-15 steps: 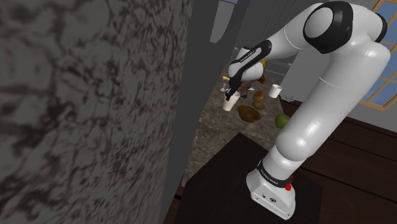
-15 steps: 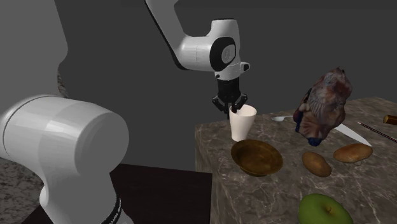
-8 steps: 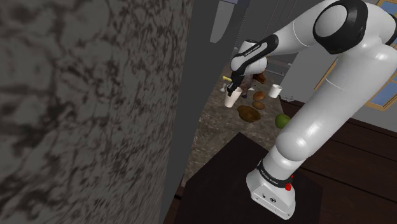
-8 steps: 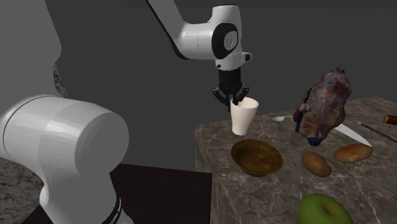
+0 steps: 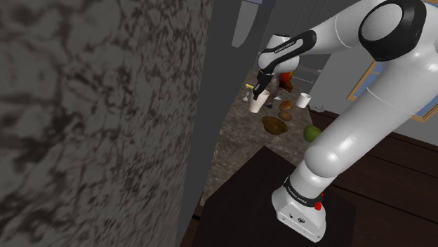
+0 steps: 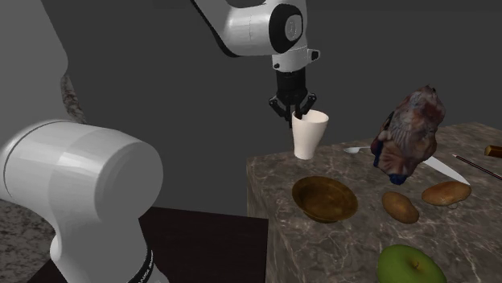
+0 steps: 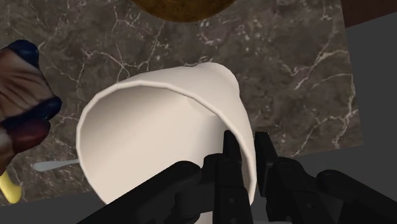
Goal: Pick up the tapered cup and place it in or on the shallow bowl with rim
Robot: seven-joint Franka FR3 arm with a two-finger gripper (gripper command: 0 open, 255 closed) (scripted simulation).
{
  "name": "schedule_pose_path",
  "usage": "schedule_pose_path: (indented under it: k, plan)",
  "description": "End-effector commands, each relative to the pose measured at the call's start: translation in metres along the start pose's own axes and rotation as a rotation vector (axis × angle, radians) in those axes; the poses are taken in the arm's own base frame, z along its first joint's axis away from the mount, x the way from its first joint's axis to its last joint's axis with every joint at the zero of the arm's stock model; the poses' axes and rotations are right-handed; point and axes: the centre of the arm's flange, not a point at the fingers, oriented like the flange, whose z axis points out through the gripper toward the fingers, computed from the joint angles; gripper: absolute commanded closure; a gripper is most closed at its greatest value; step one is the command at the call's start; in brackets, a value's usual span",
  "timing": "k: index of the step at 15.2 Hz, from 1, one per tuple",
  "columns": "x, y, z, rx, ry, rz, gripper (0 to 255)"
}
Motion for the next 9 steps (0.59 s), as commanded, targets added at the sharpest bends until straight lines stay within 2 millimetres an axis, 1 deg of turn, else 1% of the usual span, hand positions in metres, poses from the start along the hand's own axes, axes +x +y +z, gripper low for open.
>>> schedule_pose_path:
  k: [1,7,9]
  plan:
    - [0.000,0.002,-0.010,0.000,0.000,0.000,255]
    - [0.002,0.007,-0.041,0.000,0.000,0.000,255]
    - [-0.022,0.014,-0.049,0.000,0.000,0.000,255]
